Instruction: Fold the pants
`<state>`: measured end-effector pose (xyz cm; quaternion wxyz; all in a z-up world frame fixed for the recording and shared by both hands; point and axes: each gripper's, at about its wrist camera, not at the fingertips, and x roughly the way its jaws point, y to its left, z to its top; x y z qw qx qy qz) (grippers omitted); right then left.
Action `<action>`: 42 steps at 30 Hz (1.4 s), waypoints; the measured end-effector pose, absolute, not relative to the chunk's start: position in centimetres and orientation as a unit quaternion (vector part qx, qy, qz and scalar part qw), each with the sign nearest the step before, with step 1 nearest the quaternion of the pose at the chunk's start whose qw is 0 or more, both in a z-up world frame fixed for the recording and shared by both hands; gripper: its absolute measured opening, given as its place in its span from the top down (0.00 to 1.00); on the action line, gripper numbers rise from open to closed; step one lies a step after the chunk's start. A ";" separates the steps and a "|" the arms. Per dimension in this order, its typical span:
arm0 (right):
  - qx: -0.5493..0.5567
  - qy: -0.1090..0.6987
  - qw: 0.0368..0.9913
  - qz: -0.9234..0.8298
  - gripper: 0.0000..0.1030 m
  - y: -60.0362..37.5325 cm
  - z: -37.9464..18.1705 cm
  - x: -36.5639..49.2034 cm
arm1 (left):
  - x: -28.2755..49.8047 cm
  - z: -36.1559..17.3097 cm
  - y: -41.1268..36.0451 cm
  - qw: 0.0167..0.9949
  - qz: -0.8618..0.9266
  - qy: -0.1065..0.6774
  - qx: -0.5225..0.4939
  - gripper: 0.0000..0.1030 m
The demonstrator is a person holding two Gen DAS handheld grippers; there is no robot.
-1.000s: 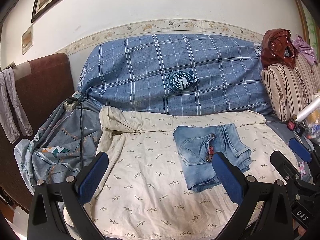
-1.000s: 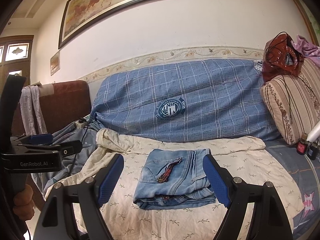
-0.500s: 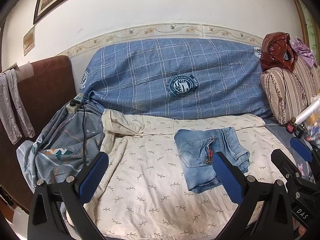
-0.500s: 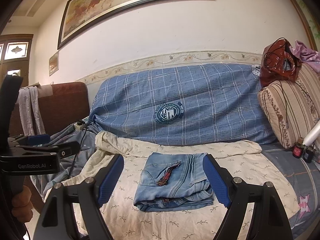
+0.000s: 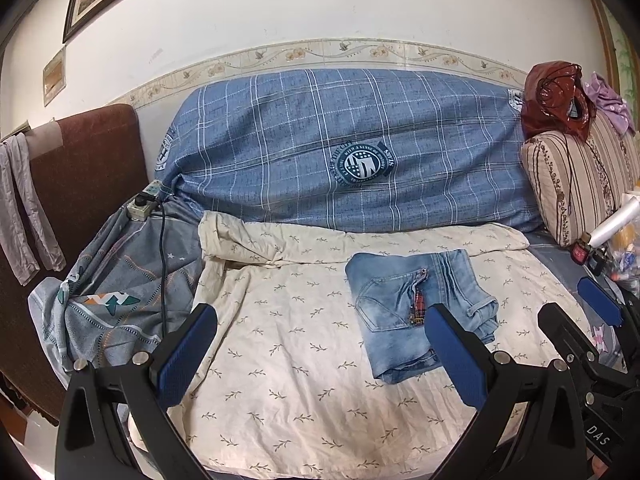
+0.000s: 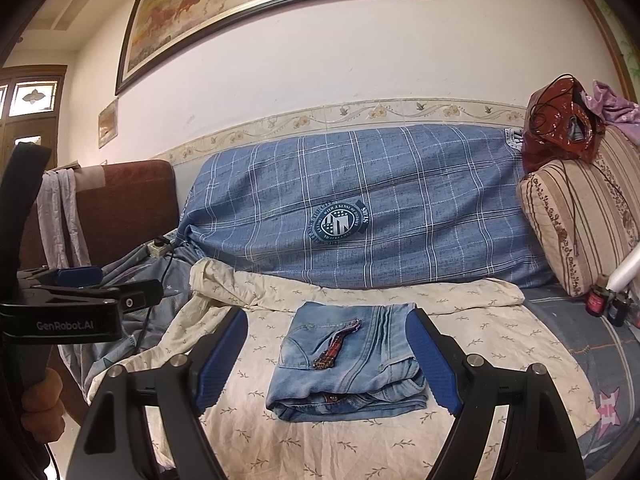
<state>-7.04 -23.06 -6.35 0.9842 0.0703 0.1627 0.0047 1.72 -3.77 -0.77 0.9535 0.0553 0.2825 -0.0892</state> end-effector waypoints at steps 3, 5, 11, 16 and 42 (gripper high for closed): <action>0.070 0.166 0.984 0.006 0.19 -23.1 -6.6 -6.8 | 1.9 -1.0 -3.9 0.953 -0.089 0.285 0.057 0.00; 0.070 0.167 0.983 0.006 0.19 -23.1 -6.7 -6.6 | 2.0 -1.1 -4.0 0.953 -0.089 0.285 0.059 0.00; 0.069 0.170 0.983 0.004 0.19 -23.0 -6.9 -6.4 | 2.3 -1.3 -4.1 0.952 -0.091 0.286 0.060 0.00; 0.069 0.170 0.983 0.003 0.19 -23.0 -6.8 -6.3 | 2.4 -1.4 -3.9 0.952 -0.090 0.288 0.058 0.00; 0.066 0.167 0.984 -0.007 0.19 -23.5 -6.3 -5.7 | 2.2 -0.7 -4.5 0.953 -0.119 0.273 0.058 0.00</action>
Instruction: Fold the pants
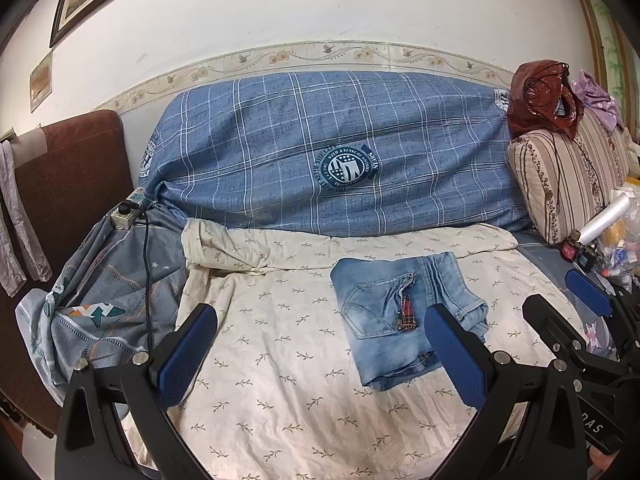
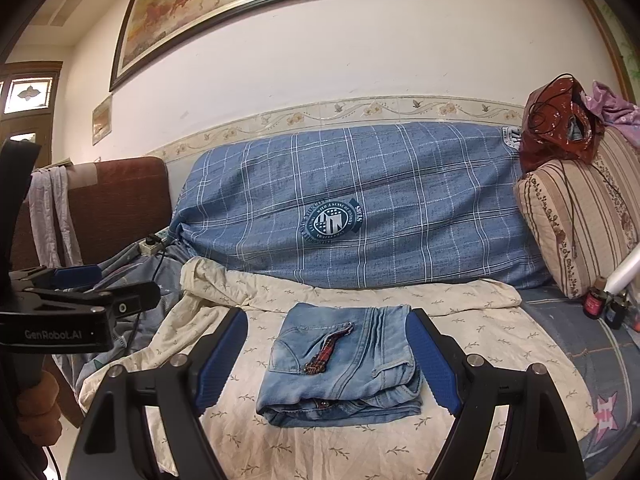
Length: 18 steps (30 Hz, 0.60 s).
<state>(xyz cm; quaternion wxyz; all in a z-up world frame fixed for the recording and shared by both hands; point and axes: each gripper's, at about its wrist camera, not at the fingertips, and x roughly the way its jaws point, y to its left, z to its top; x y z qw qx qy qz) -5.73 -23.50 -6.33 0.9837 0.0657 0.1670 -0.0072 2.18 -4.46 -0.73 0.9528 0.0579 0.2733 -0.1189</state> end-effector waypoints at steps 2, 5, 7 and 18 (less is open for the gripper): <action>0.067 0.166 0.984 -0.009 0.19 -23.5 -6.2 -5.9 | 1.9 -0.6 -4.4 0.953 -0.122 0.270 0.059 0.00; 0.061 0.164 0.984 -0.010 0.19 -23.1 -5.9 -6.1 | 1.6 -0.3 -4.4 0.954 -0.126 0.264 0.060 0.00; 0.057 0.163 0.985 -0.010 0.19 -22.9 -5.7 -6.2 | 1.3 -0.1 -4.3 0.955 -0.130 0.261 0.060 0.00; 0.056 0.158 0.986 -0.004 0.19 -22.6 -5.0 -6.0 | 1.2 0.4 -4.2 0.953 -0.150 0.259 0.048 0.00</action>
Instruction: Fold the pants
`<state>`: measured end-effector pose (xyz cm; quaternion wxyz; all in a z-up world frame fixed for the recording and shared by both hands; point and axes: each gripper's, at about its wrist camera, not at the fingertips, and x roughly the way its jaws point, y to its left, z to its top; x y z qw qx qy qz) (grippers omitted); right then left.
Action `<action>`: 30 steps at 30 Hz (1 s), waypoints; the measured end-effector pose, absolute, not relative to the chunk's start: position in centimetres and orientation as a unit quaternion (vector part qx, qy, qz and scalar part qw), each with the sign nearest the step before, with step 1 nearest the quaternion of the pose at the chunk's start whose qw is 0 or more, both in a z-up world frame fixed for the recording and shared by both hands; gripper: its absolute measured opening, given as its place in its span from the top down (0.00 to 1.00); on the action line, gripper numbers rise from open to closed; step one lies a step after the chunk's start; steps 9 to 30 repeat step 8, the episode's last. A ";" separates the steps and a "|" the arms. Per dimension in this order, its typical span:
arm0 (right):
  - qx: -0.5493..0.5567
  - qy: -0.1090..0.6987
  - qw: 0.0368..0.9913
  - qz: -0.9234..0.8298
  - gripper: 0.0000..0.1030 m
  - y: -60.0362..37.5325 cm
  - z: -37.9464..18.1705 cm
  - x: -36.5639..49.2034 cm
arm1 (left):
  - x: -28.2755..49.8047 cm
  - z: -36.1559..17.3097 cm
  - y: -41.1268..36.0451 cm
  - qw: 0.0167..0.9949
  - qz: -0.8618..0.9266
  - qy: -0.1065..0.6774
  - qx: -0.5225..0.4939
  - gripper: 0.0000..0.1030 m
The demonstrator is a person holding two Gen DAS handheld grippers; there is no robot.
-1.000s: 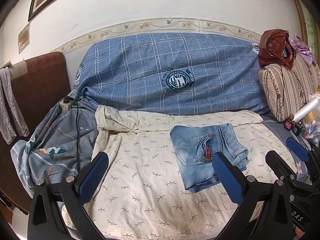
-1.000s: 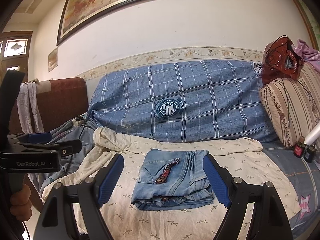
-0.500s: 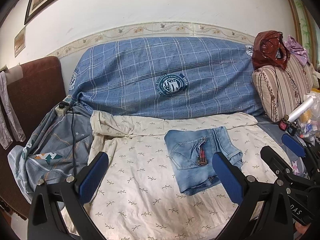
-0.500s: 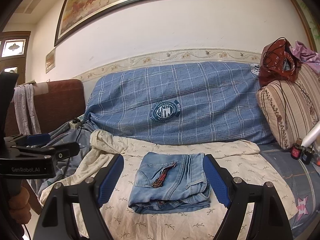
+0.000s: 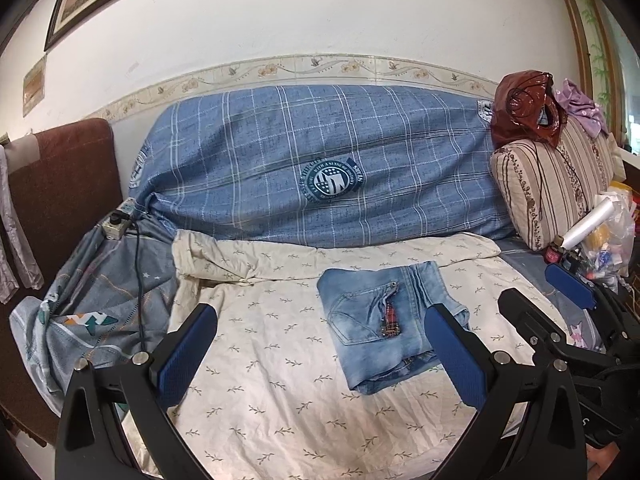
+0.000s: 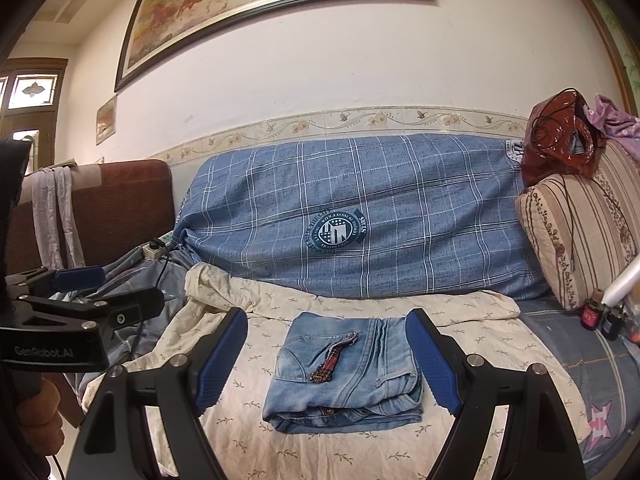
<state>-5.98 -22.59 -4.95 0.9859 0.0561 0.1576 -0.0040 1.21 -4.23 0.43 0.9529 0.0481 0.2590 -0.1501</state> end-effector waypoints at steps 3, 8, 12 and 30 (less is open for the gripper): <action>0.062 0.160 0.985 0.001 0.19 -22.9 -5.1 -5.4 | 2.0 0.0 -4.4 0.950 -0.175 0.257 0.031 0.00; 0.059 0.165 0.985 -0.011 0.19 -24.2 -6.0 -4.0 | 5.2 -2.8 -5.0 0.943 -0.157 0.293 0.027 0.00; 0.059 0.165 0.985 -0.011 0.19 -24.2 -6.0 -4.0 | 5.2 -2.8 -5.0 0.943 -0.157 0.293 0.027 0.00; 0.059 0.165 0.985 -0.011 0.19 -24.2 -6.0 -4.0 | 5.2 -2.8 -5.0 0.943 -0.157 0.293 0.027 0.00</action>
